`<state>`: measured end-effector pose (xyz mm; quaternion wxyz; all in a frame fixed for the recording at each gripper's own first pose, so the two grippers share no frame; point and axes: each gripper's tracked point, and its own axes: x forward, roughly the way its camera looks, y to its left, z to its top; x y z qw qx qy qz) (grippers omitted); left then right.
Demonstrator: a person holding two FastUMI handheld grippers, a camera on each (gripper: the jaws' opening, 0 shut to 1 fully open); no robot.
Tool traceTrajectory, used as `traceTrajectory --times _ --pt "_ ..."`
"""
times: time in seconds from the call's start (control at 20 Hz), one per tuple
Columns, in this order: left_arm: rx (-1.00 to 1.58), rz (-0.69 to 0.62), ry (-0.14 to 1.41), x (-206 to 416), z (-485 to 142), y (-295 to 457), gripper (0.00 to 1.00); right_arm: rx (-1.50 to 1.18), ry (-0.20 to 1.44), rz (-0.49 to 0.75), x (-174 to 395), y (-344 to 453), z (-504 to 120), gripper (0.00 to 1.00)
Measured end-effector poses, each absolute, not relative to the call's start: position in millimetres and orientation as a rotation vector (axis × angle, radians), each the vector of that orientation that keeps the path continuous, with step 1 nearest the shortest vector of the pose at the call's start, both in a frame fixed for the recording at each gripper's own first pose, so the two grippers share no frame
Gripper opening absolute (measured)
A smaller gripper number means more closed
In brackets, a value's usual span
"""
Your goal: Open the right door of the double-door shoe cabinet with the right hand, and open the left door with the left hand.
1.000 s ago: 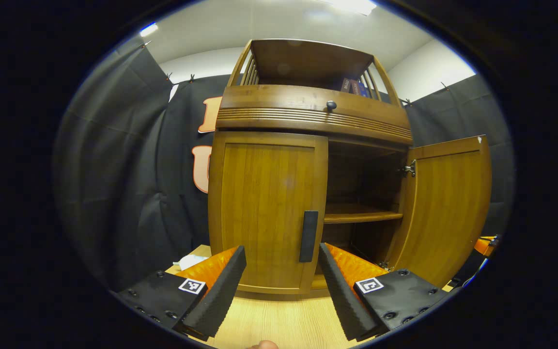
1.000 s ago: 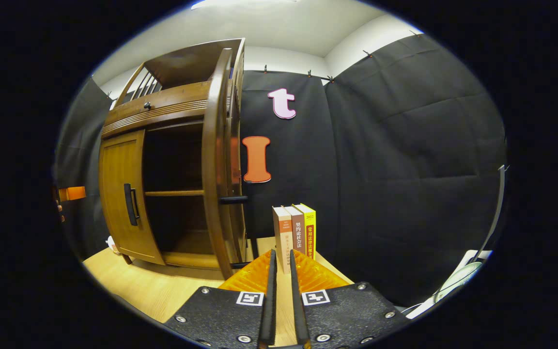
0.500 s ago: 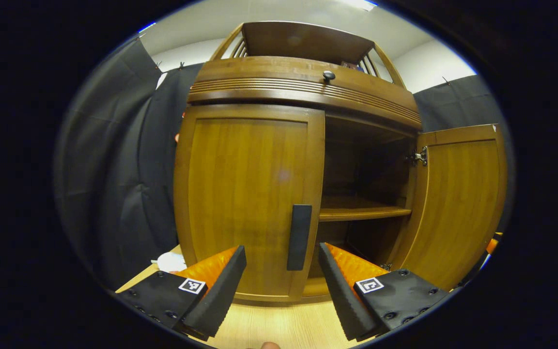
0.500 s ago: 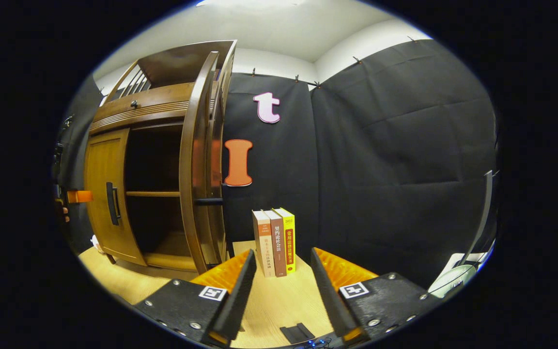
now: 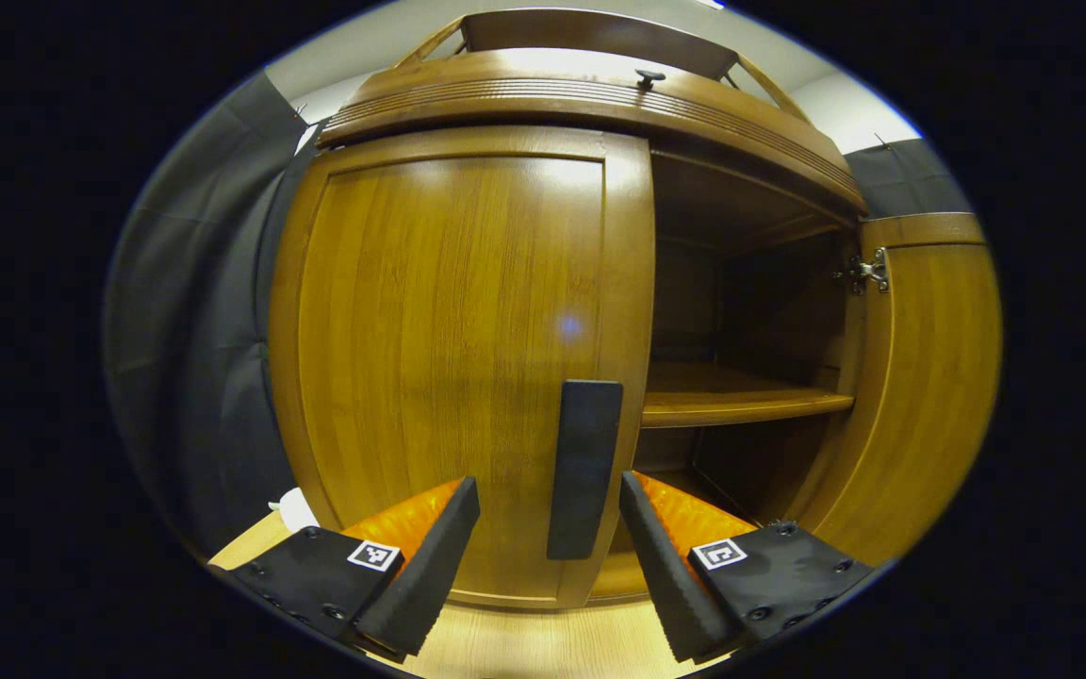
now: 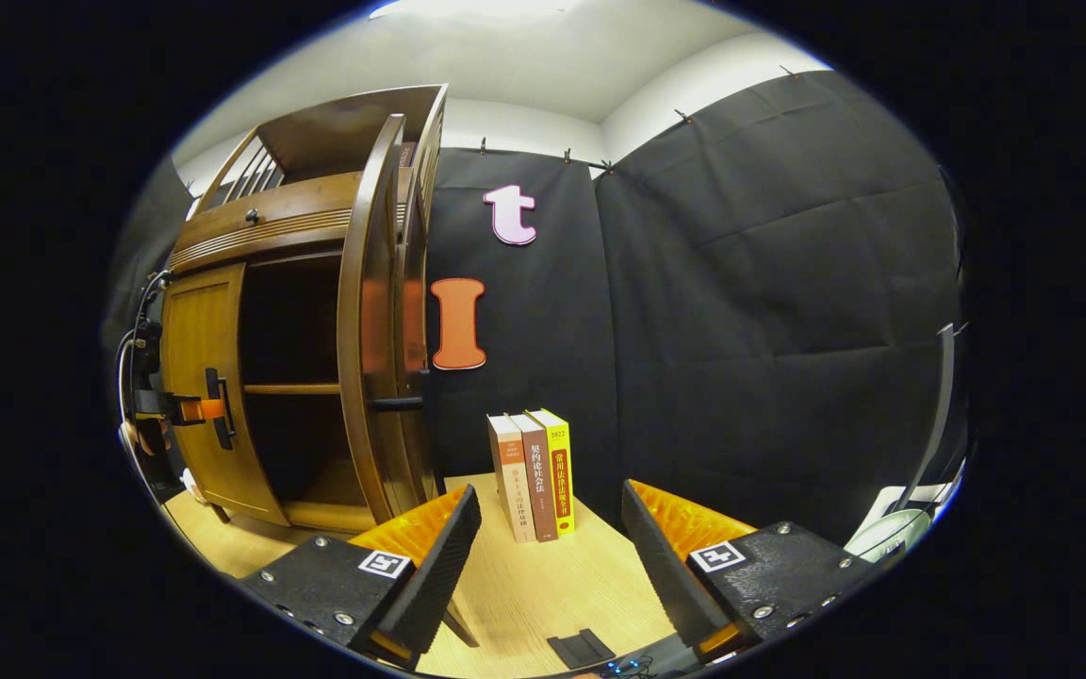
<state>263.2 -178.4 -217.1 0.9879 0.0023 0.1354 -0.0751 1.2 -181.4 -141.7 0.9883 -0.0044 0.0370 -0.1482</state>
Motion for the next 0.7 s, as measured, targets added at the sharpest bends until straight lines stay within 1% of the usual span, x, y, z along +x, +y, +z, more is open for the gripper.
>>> traceTrajectory --times 0.05,0.1,0.15,0.25,0.3,0.35,0.4,0.45,0.65,0.7 --pt "-0.005 -0.158 0.276 268.2 -219.6 -180.5 0.96 -0.010 0.075 -0.300 0.6 -182.7 -141.5 0.87" --pt "-0.001 -0.151 0.276 273.8 -221.3 -178.3 0.94 -0.008 0.075 -0.301 1.7 -182.0 -141.7 0.87" --pt "0.001 -0.162 0.276 277.5 -223.1 -180.6 0.93 -0.003 0.072 -0.301 3.0 -181.0 -140.3 0.92" --pt "0.027 -0.170 0.277 279.5 -223.6 -183.3 0.85 0.012 0.066 -0.297 4.2 -179.3 -138.8 0.92" --pt "0.038 -0.175 0.276 280.0 -223.1 -186.5 0.83 0.016 0.065 -0.297 4.5 -178.2 -138.4 0.98" --pt "0.044 -0.183 0.270 280.1 -221.1 -189.9 0.80 0.016 0.063 -0.296 4.8 -178.3 -137.3 0.87" --pt "0.053 -0.182 0.264 280.9 -219.9 -192.6 0.68 0.014 0.065 -0.299 4.2 -178.6 -137.0 0.87" --pt "0.066 -0.178 0.259 280.9 -218.7 -192.5 0.68 0.014 0.067 -0.302 2.8 -179.7 -136.6 0.92" --pt "0.069 -0.192 0.251 281.9 -220.5 -198.3 0.44 0.032 0.058 -0.295 -1.3 -175.0 -130.7 0.92" --pt "0.064 -0.196 0.253 281.2 -218.9 -198.5 0.43 0.033 0.054 -0.294 -2.8 -174.1 -128.8 0.92"
